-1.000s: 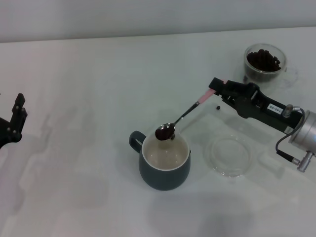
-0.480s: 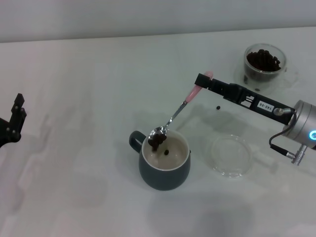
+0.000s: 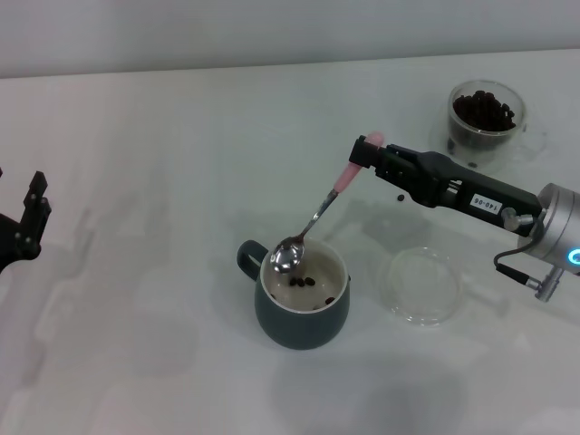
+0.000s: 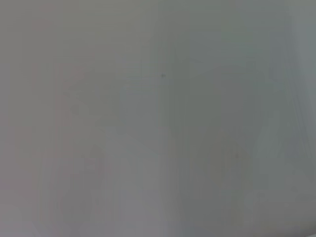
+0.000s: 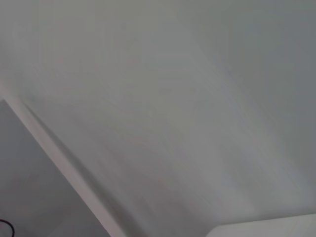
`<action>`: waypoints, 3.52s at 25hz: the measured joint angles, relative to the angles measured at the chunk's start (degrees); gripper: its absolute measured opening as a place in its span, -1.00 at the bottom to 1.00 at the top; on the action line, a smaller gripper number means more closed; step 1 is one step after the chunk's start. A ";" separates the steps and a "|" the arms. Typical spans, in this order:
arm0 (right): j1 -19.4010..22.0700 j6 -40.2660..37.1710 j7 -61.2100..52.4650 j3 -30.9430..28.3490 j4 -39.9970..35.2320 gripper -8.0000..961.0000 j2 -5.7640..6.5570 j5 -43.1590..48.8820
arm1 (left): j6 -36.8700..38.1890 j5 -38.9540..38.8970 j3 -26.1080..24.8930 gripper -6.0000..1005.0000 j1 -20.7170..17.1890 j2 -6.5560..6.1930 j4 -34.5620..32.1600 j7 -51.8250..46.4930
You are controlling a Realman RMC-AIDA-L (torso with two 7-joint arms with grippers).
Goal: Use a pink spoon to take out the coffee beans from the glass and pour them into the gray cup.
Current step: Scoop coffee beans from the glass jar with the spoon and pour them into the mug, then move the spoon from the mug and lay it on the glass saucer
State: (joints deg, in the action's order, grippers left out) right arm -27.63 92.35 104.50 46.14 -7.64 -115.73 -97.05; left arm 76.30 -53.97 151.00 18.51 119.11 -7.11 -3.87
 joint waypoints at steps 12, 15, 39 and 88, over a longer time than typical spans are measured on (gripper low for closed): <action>3.20 3.00 -8.72 -0.75 -7.25 -0.68 0.91 -0.74 | -0.05 0.01 0.00 0.01 0.09 0.03 0.00 0.00; 5.20 3.00 -11.12 -0.77 -10.84 -0.68 1.88 -1.02 | -0.05 0.01 0.00 0.01 0.11 0.06 -0.01 0.00; 11.73 -5.86 -11.67 -0.46 -10.91 -0.68 7.54 2.90 | -0.01 0.01 0.00 0.01 1.44 0.15 -0.16 0.00; 10.47 -14.32 -16.21 -0.09 -8.63 -0.60 5.00 7.63 | -0.02 -1.39 -0.09 0.01 1.43 -0.03 -0.01 0.71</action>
State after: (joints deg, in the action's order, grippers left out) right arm -17.16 78.02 88.28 46.05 -16.26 -110.74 -89.42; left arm 76.28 -55.36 150.91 19.94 119.09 -7.12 -3.16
